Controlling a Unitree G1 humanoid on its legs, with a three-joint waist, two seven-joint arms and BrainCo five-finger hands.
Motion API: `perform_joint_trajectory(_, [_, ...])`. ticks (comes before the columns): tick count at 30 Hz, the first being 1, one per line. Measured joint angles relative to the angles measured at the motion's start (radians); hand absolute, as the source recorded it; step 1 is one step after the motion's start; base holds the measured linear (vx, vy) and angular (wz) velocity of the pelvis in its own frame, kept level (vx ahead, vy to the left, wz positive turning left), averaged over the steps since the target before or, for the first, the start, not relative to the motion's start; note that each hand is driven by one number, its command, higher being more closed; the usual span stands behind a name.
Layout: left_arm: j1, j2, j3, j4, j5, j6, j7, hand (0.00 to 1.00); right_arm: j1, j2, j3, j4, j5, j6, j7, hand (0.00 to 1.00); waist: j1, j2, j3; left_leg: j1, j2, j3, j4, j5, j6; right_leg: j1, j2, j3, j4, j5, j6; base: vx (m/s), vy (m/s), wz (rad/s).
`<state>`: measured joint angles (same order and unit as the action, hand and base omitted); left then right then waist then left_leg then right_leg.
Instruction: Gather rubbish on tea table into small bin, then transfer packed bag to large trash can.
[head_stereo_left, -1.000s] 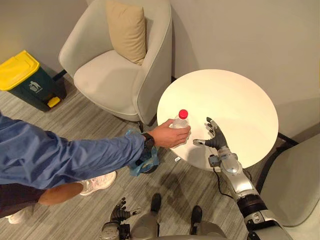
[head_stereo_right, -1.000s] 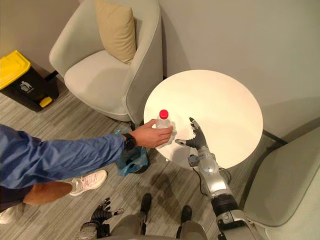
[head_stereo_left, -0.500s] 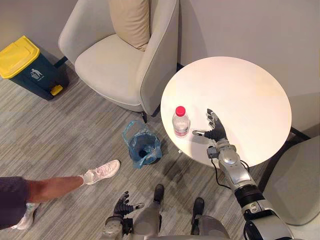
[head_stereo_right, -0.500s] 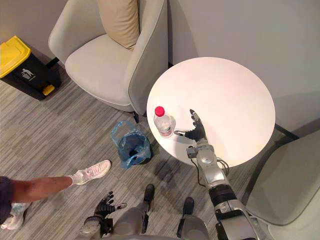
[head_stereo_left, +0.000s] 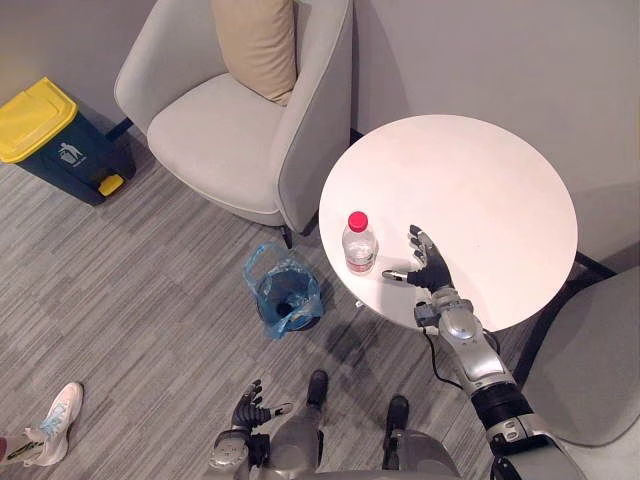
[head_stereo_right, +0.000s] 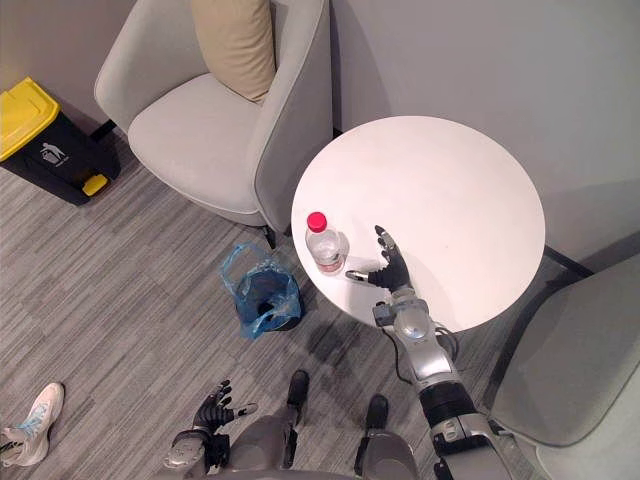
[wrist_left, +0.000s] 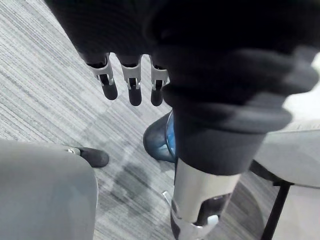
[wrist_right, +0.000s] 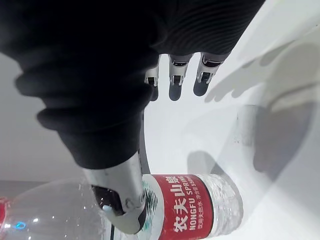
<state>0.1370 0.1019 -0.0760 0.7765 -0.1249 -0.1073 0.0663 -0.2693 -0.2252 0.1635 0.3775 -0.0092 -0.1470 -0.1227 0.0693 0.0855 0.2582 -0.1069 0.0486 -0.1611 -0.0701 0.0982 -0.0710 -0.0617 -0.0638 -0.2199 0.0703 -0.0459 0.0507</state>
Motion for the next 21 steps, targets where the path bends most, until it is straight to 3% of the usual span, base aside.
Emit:
perform_joint_trajectory(8, [0.002, 0.000, 0.000, 0.000, 0.002, 0.001, -0.001, 0.00, 0.024, 0.003, 0.052, -0.013, -0.004, -0.001, 0.039, 0.00, 0.001, -0.008, -0.004, 0.009, 0.000, -0.001, 0.000, 0.002, 0.003, 0.008, 0.000, -0.002, 0.005, 0.000, 0.000, 0.00, 0.000, 0.00])
perform_joint_trajectory(14, [0.002, 0.002, -0.002, 0.002, 0.002, 0.001, -0.001, 0.00, 0.023, 0.003, 0.081, -0.013, -0.011, -0.001, 0.037, 0.00, 0.001, -0.027, -0.015, 0.009, 0.000, -0.004, -0.002, 0.005, 0.002, 0.009, -0.001, -0.006, 0.005, 0.000, 0.000, 0.00, 0.000, 0.00])
perform_joint_trajectory(21, [0.002, 0.003, -0.003, 0.002, -0.003, -0.001, -0.001, 0.00, -0.008, 0.011, 0.081, 0.000, -0.004, 0.000, 0.003, 0.00, 0.003, -0.028, -0.015, -0.001, 0.000, -0.031, -0.022, 0.028, -0.003, 0.004, -0.002, -0.035, 0.005, 0.000, 0.000, -0.02, -0.005, 0.13])
